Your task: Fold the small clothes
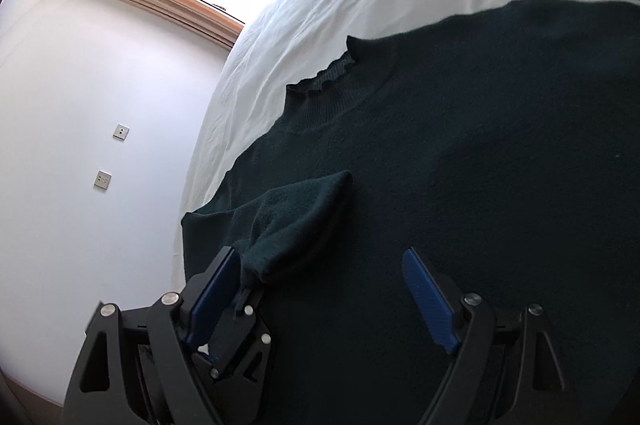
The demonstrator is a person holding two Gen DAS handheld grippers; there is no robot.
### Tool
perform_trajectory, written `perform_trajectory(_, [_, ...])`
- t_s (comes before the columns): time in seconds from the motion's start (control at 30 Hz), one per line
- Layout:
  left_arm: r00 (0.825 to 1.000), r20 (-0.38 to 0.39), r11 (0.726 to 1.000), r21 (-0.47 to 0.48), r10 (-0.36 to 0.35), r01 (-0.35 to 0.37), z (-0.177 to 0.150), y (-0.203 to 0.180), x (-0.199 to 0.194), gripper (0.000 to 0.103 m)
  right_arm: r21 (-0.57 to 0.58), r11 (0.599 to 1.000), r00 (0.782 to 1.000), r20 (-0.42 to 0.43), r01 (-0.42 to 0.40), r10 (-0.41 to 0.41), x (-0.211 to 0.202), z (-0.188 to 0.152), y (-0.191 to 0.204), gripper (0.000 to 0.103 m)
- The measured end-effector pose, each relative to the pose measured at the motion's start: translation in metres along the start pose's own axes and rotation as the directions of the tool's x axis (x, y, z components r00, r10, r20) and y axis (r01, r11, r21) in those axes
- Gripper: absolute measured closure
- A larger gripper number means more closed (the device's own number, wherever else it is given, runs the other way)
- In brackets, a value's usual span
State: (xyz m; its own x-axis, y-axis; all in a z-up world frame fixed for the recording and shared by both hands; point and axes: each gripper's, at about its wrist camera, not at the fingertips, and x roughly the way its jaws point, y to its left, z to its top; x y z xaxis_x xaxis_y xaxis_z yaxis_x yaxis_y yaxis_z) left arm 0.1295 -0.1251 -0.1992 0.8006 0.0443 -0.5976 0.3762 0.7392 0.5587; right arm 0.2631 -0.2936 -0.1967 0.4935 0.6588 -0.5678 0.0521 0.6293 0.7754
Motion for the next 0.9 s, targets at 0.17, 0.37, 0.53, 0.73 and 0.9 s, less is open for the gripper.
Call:
perform_trajectory(0.17, [1.0,0.005,1.0,0.017,0.005,-0.005,0.0,0.005,0.007,0.09,0.077,0.997,0.994,-0.103,-0.028,0.035,0.035,0.012,-0.003,0.018])
perform_trajectory(0.37, [0.998,0.039,0.996,-0.072,-0.044,0.047,-0.004,0.025,0.002,0.09,0.081,0.996,0.987,-0.154,-0.042,0.054,0.062,0.027,0.007,0.043])
perform_trajectory(0.53, [0.993,0.08,0.963,-0.247,-0.089,0.106,-0.012,0.065,0.001,0.09,-0.006,1.0,0.988,-0.155,0.022,-0.022,0.068,0.034,0.014,0.087])
perform_trajectory(0.73, [0.988,0.025,0.884,-0.443,-0.152,0.147,-0.014,0.101,0.031,0.09,-0.161,0.976,0.987,-0.035,0.15,-0.157,0.045,0.054,0.035,0.094])
perform_trajectory(0.9, [0.989,0.015,0.89,-0.434,-0.15,0.142,-0.006,0.098,0.04,0.09,-0.212,0.943,0.967,0.044,0.256,-0.253,0.03,0.08,0.036,0.094])
